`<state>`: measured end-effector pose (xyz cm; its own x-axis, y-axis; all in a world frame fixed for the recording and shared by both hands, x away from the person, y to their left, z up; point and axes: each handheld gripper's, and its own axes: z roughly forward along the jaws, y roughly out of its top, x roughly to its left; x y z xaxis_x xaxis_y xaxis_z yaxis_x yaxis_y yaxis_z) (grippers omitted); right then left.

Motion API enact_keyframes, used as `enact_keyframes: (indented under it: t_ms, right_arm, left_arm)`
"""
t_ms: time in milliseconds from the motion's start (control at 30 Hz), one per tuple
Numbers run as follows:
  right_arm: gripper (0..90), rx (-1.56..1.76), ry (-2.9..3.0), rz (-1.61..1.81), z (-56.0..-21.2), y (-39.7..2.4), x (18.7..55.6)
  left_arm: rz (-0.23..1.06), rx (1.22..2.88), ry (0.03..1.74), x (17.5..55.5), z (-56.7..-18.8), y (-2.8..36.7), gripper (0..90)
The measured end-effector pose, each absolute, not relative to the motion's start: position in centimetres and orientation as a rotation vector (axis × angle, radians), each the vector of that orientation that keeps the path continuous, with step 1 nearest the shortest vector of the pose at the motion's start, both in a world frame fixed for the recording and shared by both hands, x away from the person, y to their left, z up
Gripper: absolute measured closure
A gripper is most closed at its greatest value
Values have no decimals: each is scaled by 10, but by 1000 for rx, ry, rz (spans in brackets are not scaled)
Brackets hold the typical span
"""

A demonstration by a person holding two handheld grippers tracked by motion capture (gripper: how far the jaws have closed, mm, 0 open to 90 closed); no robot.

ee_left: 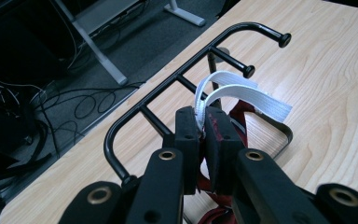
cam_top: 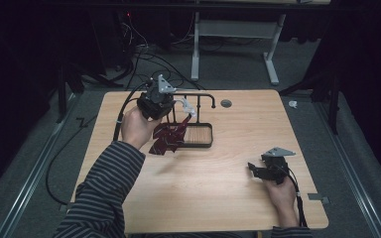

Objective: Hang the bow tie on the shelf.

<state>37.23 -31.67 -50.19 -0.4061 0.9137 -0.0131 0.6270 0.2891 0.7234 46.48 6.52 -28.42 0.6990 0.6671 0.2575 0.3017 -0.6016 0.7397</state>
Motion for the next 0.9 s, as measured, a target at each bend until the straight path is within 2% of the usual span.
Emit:
enact_keyframes:
  t_ms: [900]
  right_arm:
    - [335,1377,2138,905,-502,-317,372]
  left_arm:
    - [687,2222,816,505,-297,46,843]
